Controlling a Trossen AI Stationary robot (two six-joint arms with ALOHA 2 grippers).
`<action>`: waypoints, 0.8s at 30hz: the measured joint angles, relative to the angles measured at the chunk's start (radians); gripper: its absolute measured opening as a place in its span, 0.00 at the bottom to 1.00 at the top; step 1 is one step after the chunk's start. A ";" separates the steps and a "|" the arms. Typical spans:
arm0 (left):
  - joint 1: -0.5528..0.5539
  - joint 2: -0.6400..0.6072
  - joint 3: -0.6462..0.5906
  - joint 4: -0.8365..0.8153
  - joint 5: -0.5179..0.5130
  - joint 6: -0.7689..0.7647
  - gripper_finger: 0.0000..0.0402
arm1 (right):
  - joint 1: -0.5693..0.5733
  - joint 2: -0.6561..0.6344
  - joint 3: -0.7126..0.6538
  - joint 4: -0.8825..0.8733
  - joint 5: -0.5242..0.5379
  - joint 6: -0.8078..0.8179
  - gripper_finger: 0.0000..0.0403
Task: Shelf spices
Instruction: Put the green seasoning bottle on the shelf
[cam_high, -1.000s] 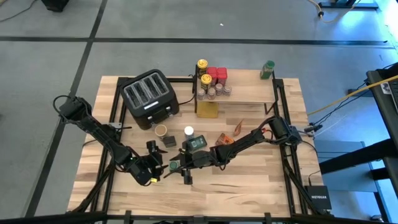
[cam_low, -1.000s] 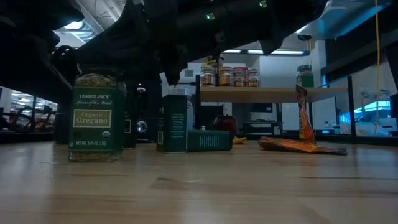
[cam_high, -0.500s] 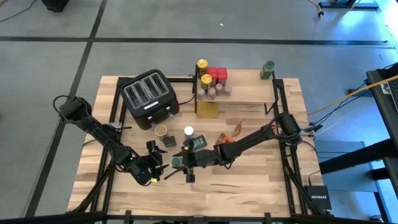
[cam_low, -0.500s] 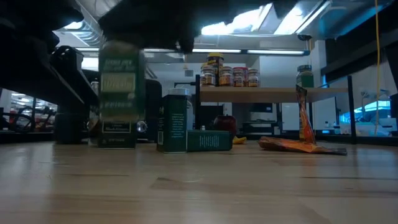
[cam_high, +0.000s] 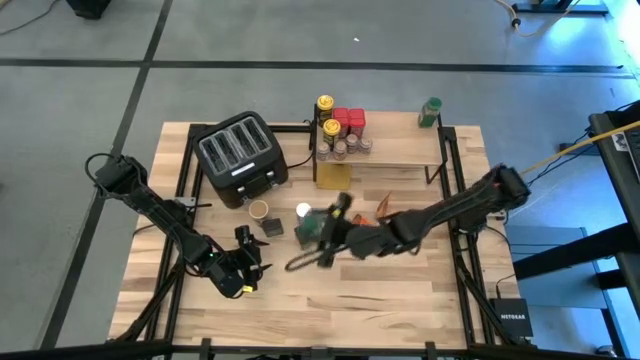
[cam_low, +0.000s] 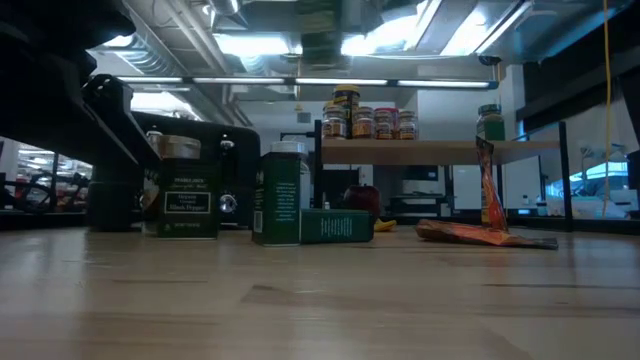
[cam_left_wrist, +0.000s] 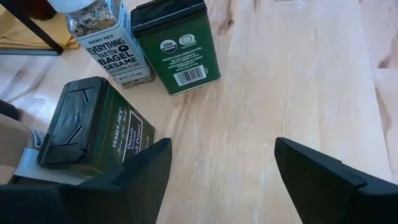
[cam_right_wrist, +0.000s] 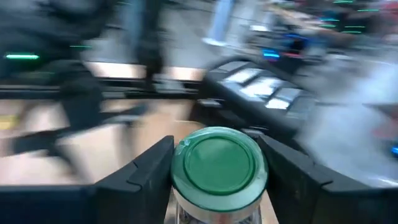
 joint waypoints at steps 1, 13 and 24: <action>0.000 0.000 0.000 0.000 0.000 0.000 0.69 | -0.009 -0.021 0.000 -0.034 0.056 0.001 0.53; 0.012 0.000 0.000 0.002 0.000 0.013 0.69 | -0.191 -0.258 0.000 -0.552 0.322 0.265 0.53; 0.028 0.000 0.000 0.002 0.000 0.000 0.69 | -0.407 -0.417 -0.159 -0.816 0.373 0.556 0.53</action>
